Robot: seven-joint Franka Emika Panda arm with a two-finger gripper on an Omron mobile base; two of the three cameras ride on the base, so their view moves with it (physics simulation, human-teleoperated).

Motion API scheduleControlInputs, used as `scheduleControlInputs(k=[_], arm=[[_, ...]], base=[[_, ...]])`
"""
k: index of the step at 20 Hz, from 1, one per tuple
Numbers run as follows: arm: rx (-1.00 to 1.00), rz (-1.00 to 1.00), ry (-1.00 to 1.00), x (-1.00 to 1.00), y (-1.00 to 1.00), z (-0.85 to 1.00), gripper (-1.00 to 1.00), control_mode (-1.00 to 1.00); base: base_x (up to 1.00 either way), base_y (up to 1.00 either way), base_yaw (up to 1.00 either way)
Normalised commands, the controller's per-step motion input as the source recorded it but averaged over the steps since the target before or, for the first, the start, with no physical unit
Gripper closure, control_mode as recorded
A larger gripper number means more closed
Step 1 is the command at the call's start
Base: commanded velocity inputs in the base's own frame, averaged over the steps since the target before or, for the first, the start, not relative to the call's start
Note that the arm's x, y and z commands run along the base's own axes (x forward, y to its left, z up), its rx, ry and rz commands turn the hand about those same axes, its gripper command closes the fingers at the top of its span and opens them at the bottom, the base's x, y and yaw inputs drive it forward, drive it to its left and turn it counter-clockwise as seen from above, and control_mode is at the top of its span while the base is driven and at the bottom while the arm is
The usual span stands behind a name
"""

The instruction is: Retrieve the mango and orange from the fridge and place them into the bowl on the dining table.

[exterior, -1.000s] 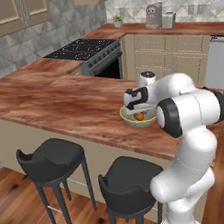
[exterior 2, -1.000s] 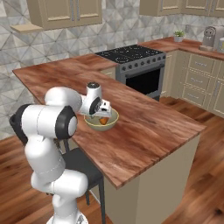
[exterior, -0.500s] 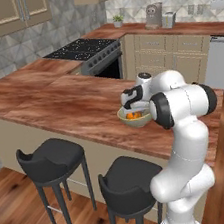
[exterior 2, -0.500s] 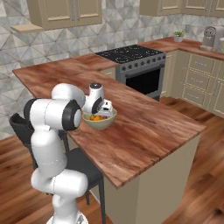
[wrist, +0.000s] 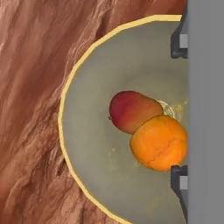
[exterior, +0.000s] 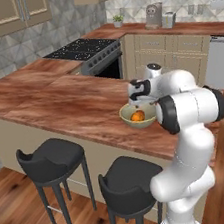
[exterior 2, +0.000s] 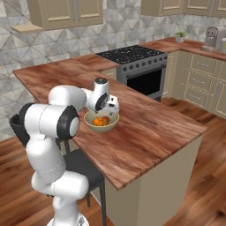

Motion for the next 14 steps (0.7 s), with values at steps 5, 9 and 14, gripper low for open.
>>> scheduleControlInputs(k=[5, 9, 14], arm=[[0.0, 0.0, -0.24, -1.0, -0.37, 0.66, -1.0, -1.0], [0.0, 0.0, -0.22, -1.0, -0.17, 0.75, -1.0, -1.0], [0.0, 0.0, -0.24, -1.0, -0.1, 0.82, -1.0, -1.0]], base=[[0.0, 0.0, 0.0], [0.0, 0.0, 0.0], [0.0, 0.0, 0.0]])
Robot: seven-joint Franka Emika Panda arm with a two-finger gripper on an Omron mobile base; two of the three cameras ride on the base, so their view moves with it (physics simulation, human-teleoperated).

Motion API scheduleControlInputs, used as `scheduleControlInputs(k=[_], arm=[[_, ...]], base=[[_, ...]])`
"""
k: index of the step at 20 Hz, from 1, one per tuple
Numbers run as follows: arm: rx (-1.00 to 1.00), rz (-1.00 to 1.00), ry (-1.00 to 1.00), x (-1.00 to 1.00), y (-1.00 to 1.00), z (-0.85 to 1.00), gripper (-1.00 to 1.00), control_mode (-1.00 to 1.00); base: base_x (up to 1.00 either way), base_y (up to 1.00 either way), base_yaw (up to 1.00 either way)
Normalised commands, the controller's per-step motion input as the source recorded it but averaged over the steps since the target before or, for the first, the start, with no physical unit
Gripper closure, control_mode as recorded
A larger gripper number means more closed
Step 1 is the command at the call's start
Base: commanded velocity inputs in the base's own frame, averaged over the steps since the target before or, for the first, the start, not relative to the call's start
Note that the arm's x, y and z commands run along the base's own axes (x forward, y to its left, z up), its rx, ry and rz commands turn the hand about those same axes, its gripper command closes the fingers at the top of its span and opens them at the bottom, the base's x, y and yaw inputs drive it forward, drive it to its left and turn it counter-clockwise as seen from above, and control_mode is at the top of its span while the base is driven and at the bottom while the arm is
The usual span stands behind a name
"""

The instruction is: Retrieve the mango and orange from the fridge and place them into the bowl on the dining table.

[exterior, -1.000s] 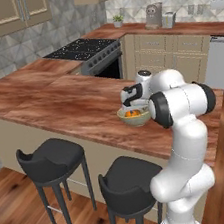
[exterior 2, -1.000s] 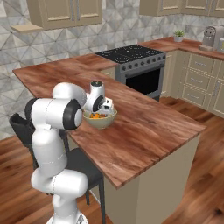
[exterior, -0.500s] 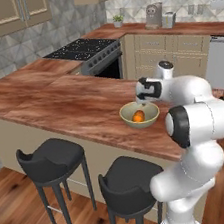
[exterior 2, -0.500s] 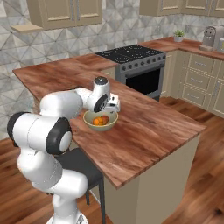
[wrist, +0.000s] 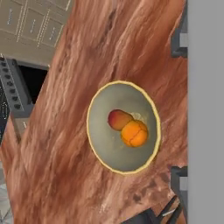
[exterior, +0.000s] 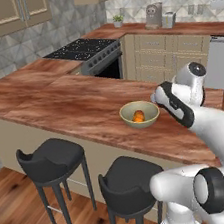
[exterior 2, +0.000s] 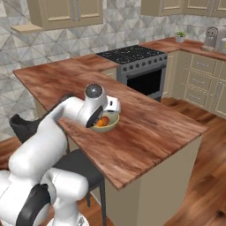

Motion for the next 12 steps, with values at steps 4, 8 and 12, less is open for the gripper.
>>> scheduleControlInputs(k=[4, 8, 12], arm=[[-0.02, 0.0, -0.22, -1.0, 0.0, 0.98, -1.0, -1.0], [-0.07, 0.0, -0.08, -0.99, 0.0, 1.0, -1.0, -1.0], [-0.09, 0.0, 0.0, -1.0, -0.03, 0.78, -1.0, -1.0]], base=[[0.0, 0.0, 0.0], [0.0, 0.0, 0.0], [0.0, 0.0, 0.0]])
